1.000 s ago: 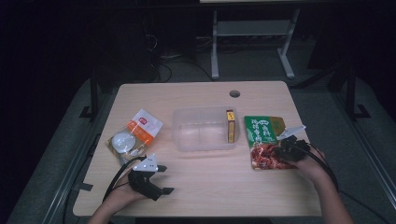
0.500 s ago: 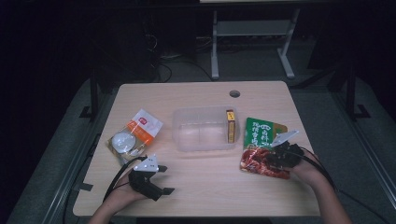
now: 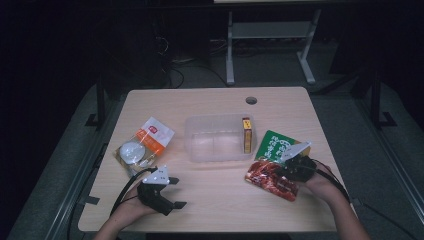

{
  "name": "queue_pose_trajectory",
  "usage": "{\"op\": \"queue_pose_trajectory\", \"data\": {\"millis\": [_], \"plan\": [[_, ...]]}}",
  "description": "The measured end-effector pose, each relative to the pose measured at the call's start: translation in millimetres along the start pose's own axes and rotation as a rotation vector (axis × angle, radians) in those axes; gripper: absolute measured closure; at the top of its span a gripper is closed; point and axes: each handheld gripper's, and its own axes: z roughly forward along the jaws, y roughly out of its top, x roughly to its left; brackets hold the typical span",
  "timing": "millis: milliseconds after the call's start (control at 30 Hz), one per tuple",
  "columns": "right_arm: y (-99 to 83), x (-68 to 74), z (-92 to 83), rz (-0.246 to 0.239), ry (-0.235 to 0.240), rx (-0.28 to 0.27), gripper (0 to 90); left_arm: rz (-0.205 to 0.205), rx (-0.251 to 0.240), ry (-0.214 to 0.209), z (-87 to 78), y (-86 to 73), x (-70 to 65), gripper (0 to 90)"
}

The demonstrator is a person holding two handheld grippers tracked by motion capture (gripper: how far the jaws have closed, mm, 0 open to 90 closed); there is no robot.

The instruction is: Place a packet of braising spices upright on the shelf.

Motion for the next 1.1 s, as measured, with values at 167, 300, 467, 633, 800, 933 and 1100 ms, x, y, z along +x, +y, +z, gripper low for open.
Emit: {"op": "queue_pose_trajectory", "data": {"millis": [167, 300, 467, 633, 800, 933, 1100], "plan": [[3.3, -14.4, -3.1, 0.020, -0.057, -0.036, 90.0, -0.003, 0.000, 0.002, 0.5, 0.7, 0.7, 14.1], [0.1, -25.1, -0.8, 0.054, -0.082, -0.043, 90.0, 0.001, 0.002, -0.002, 1.1, 0.7, -0.1, 14.1], [-3.0, -30.4, 3.5, 0.062, -0.091, -0.026, 90.0, 0.003, 0.006, -0.005, 1.0, 0.2, -0.1, 14.1], [-2.3, -26.8, 6.6, 0.041, -0.097, 0.001, 90.0, 0.008, 0.015, -0.008, 2.2, 0.3, 0.1, 14.1], [0.5, -35.5, 1.0, 0.089, -0.093, -0.057, 90.0, 0.005, 0.010, -0.007, 1.7, 1.2, -0.3, 14.1], [9.4, -52.5, -5.2, 0.121, -0.168, -0.106, 90.0, -0.003, 0.009, -0.006, 2.8, 1.1, 0.1, 14.1], [13.9, -77.7, 3.2, 0.180, -0.233, -0.120, 90.0, 0.000, 0.008, -0.003, 3.0, 1.5, 0.5, 14.1]]}}
